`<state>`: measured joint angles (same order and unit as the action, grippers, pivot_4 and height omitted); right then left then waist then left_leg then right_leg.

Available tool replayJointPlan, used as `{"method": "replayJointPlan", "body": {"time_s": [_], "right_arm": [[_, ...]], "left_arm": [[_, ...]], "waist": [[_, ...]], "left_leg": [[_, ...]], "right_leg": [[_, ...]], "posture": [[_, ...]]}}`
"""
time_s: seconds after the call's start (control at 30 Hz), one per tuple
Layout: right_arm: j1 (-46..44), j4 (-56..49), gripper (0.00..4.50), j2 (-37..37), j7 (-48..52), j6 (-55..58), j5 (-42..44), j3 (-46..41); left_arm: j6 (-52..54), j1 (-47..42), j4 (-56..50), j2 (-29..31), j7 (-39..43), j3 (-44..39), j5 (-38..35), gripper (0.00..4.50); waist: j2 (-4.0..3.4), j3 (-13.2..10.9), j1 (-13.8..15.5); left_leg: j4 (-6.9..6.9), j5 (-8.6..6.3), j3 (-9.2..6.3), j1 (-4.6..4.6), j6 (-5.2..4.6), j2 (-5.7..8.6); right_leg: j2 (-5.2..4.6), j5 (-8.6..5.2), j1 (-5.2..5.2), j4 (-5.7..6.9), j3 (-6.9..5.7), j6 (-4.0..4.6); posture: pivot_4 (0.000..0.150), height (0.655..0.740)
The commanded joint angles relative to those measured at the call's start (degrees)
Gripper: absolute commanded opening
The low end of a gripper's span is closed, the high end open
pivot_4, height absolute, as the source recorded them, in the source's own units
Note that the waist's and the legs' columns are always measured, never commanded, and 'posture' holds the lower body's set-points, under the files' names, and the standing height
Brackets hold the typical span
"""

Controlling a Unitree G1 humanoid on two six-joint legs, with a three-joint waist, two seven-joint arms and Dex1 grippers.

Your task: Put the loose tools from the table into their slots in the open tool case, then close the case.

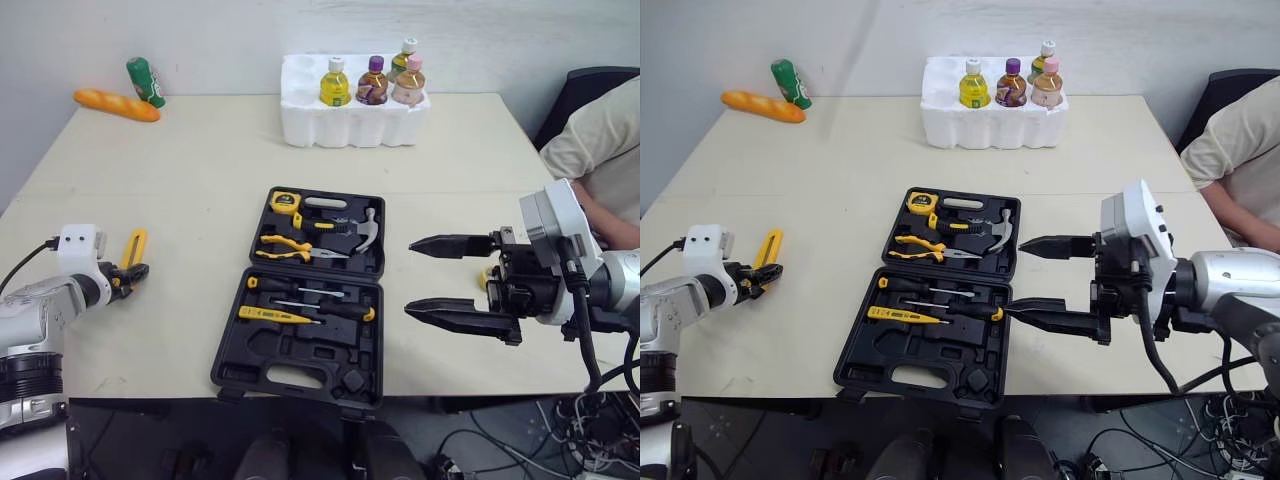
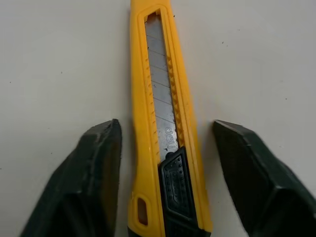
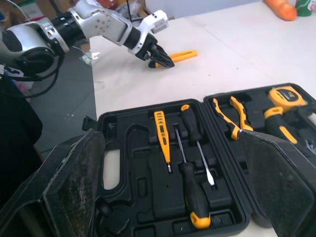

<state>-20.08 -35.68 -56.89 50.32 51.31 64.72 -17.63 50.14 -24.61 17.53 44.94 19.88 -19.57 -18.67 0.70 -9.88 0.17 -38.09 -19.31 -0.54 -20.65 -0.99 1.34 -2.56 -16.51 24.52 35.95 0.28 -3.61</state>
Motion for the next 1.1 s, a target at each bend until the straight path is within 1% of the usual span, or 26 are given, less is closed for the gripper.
{"method": "replayJointPlan", "body": {"time_s": [0.03,0.07,0.13,0.23,0.33,0.47,0.57,0.63,0.73,0.83,0.9,1.0,1.1], "right_arm": [[-0.6,-0.8,4.5,-0.7,-0.3,-0.3,1.7,-0.8],[-0.4,-0.9,4.5,-0.7,-0.3,-0.2,1.9,-1.0],[1.1,-1.3,4.5,-1.1,-0.1,-0.3,1.8,-1.7],[4.2,-2.1,4.5,-2.0,0.7,-0.2,1.8,-3.7],[7.9,-2.6,4.5,-2.8,0.8,-0.4,1.6,-6.3],[15.4,-3.6,4.5,-3.2,2.8,-1.4,-1.8,-8.0],[21.2,-5.4,4.5,-3.3,4.1,-2.8,-5.4,-8.1],[23.4,-6.1,4.5,-2.9,3.2,-3.9,-8.1,-7.4],[26.2,-7.5,4.5,-1.8,2.0,-4.3,-9.1,-7.6],[29.6,-9.8,4.5,-1.6,1.1,-4.1,-10.1,-7.8],[31.3,-10.9,4.5,-1.5,0.5,-4.4,-10.8,-7.6],[33.6,-12.6,4.5,-0.3,-1.2,-4.6,-10.7,-7.6],[35.1,-13.9,4.5,0.5,-2.5,-4.5,-9.9,-8.4]], "left_arm": [[0.7,0.4,-0.6,0.0,1.7,1.8,0.8,1.39],[0.5,0.6,-0.8,0.0,1.9,2.0,1.0,1.29],[0.6,0.7,-2.7,-0.2,1.6,0.5,0.5,1.3],[-0.2,1.1,-8.7,1.3,3.6,0.1,-0.1,1.3],[-3.4,1.0,-17.5,4.8,13.8,5.6,-1.5,1.3],[-2.5,-0.4,-31.9,10.4,33.0,15.5,-9.3,1.3],[-5.6,-4.0,-36.3,13.3,44.2,24.2,-9.4,1.3],[-7.3,-7.4,-36.2,13.3,48.9,29.8,-7.6,1.3],[-8.3,-12.0,-34.7,11.4,53.5,37.4,-4.8,1.3],[-15.9,-14.7,-31.8,10.5,59.0,44.0,1.2,1.3],[-18.5,-15.7,-30.2,9.3,60.4,45.6,3.1,1.3],[-18.5,-17.0,-26.9,5.1,58.1,47.2,6.1,1.3],[-21.7,-16.6,-25.2,4.1,59.5,48.5,8.9,1.3]], "waist": [[-0.01,0.0,0.0],[-0.01,0.0,0.0],[0.0,0.0,0.1],[0.01,0.0,0.2],[0.09,-0.1,0.4],[0.09,0.0,1.1],[-0.02,0.0,1.1],[-0.07,-0.1,1.0],[-0.07,-0.1,0.8],[-0.08,-0.1,0.7],[-0.07,-0.1,0.7],[-0.04,-0.1,1.1],[-0.02,-0.1,1.1]], "left_leg": [[0.0,0.0,0.01,0.0,0.0,0.0],[0.0,0.0,0.01,0.01,0.0,0.0],[0.0,0.0,0.01,0.01,-0.01,0.0],[0.01,-0.01,0.0,-0.03,-0.02,0.0],[0.0,0.0,-0.05,-0.14,0.0,0.0],[-0.01,0.07,-0.1,-0.24,0.12,0.0],[-0.01,0.07,-0.1,-0.29,0.13,0.0],[-0.01,0.07,-0.09,-0.28,0.11,0.0],[-0.02,0.05,-0.09,-0.24,-0.01,0.0],[-0.02,0.06,-0.07,-0.21,-0.02,0.0],[-0.04,0.07,-0.07,-0.24,-0.03,-0.01],[-0.17,0.11,-0.09,-0.29,-0.11,-0.01],[-0.33,0.08,-0.09,-0.39,-0.18,-0.01]], "right_leg": [[-0.01,0.0,0.0,0.0,0.01,0.0],[-0.02,0.0,-0.01,0.0,0.01,0.0],[-0.02,0.0,-0.01,0.0,0.01,0.0],[-0.02,0.0,0.01,-0.03,0.01,0.0],[-0.03,0.0,0.06,-0.07,-0.03,0.0],[-0.06,0.0,0.06,-0.19,-0.08,0.01],[-0.08,0.0,0.06,-0.28,-0.08,0.01],[-0.06,-0.01,0.07,-0.25,-0.09,0.01],[0.02,-0.01,0.08,-0.09,-0.07,0.02],[0.11,-0.01,0.08,-0.03,-0.05,0.03],[0.15,-0.01,0.09,-0.03,-0.04,0.03],[0.15,-0.01,0.07,-0.03,-0.07,0.01],[0.15,0.01,0.08,-0.03,-0.06,-0.03]], "posture": [[0.15,0.7367],[0.15,0.7367],[0.15,0.7367],[0.15,0.7367],[0.15,0.7367],[0.15,0.7367],[0.15,0.7367],[0.15,0.7367],[0.15,0.7367],[0.15,0.7367],[0.15,0.7367],[0.15,0.7367],[0.15,0.7367]]}}
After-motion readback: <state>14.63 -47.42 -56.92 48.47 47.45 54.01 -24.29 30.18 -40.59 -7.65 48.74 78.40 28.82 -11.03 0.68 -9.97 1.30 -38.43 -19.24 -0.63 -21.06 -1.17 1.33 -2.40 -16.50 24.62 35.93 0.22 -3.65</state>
